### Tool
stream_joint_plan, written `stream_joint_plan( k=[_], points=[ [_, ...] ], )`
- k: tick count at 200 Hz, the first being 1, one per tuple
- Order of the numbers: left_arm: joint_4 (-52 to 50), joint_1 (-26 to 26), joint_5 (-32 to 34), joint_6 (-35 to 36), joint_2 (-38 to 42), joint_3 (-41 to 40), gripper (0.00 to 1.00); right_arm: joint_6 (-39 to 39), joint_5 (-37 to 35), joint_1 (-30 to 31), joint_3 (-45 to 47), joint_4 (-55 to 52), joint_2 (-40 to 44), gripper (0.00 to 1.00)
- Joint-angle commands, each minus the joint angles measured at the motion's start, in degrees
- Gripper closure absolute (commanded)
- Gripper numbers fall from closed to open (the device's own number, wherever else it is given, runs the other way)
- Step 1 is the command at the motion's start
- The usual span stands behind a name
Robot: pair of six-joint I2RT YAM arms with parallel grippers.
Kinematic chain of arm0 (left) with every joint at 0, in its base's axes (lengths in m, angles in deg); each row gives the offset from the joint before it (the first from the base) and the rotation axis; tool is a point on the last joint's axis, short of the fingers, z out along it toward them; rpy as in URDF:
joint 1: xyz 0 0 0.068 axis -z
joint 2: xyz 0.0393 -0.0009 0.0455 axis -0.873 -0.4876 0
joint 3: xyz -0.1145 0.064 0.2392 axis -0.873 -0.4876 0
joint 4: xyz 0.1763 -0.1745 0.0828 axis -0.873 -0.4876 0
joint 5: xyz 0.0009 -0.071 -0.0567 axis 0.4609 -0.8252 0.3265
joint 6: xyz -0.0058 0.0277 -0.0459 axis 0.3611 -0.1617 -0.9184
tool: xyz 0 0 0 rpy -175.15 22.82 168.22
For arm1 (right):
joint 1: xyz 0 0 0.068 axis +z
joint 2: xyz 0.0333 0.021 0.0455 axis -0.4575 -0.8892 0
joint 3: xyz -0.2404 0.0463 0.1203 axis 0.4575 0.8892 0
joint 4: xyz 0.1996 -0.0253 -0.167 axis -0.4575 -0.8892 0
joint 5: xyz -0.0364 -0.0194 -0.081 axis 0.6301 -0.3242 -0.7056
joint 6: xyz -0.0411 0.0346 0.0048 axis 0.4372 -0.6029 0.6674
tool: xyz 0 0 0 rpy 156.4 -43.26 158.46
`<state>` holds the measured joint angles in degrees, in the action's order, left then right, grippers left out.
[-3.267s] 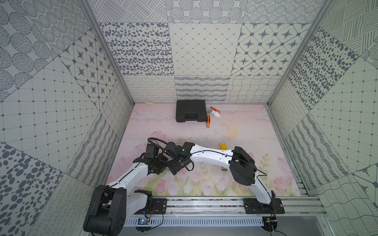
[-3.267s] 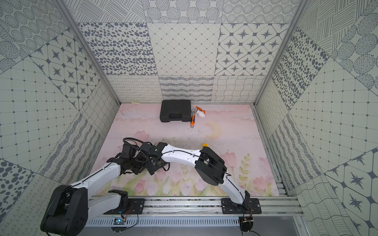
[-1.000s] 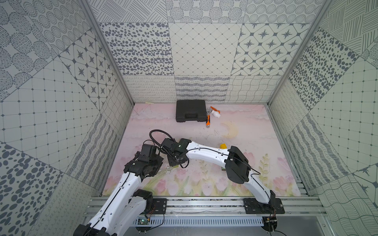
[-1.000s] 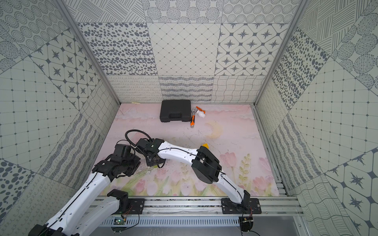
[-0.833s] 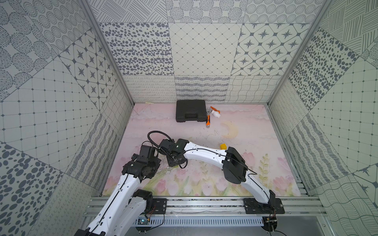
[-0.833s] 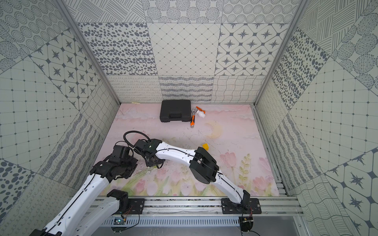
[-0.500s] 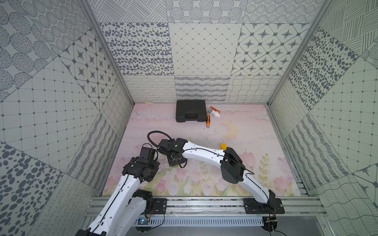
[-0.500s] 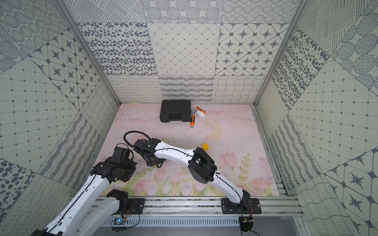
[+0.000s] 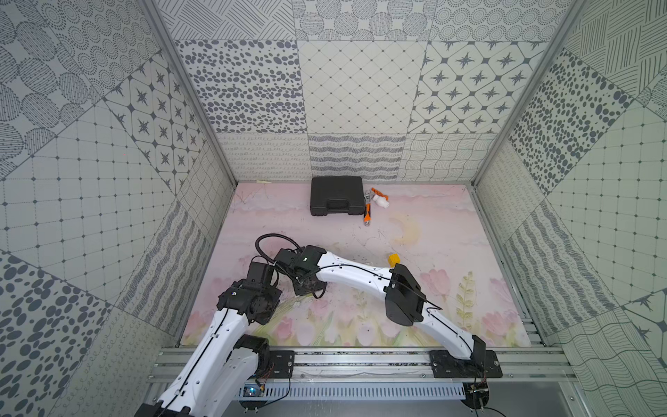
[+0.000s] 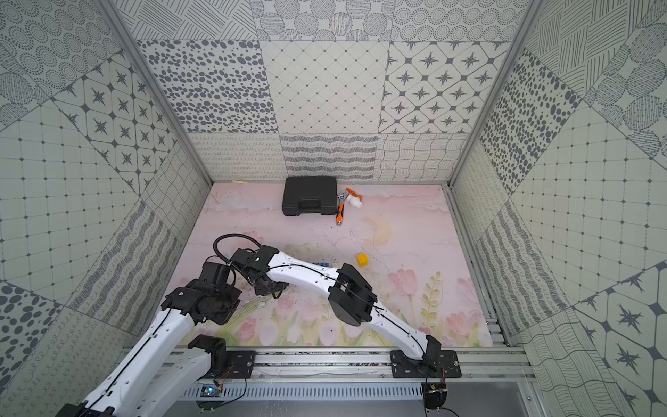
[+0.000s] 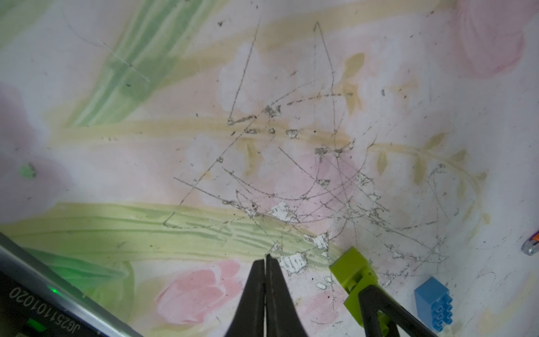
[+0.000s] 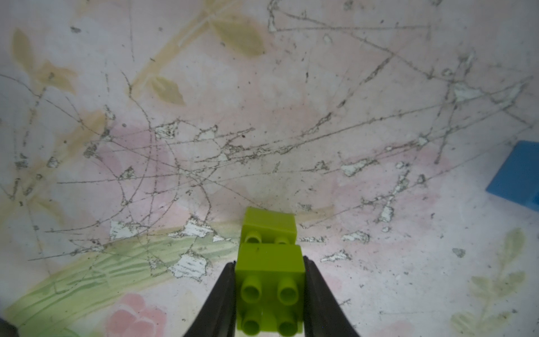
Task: Assemble the number 4 with lego
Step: Assemble the lego brick with the lego brick.
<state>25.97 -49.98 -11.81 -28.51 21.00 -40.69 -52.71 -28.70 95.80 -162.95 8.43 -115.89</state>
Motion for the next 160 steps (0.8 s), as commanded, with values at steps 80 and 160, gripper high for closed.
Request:
stream_joint_plan(
  k=[80, 160],
  points=[
    [-5.6, -0.6, -5.8, 6.3, 1.4, 1.0, 0.93, -7.8, 2.1, -0.4, -10.3, -8.4, -8.8, 0.89],
    [12.5, -0.6, -21.6, 5.1, 1.7, -11.6, 0.97, -7.3, -3.0, -0.2, -1.4, 0.2, 1.1, 0.86]
  ],
)
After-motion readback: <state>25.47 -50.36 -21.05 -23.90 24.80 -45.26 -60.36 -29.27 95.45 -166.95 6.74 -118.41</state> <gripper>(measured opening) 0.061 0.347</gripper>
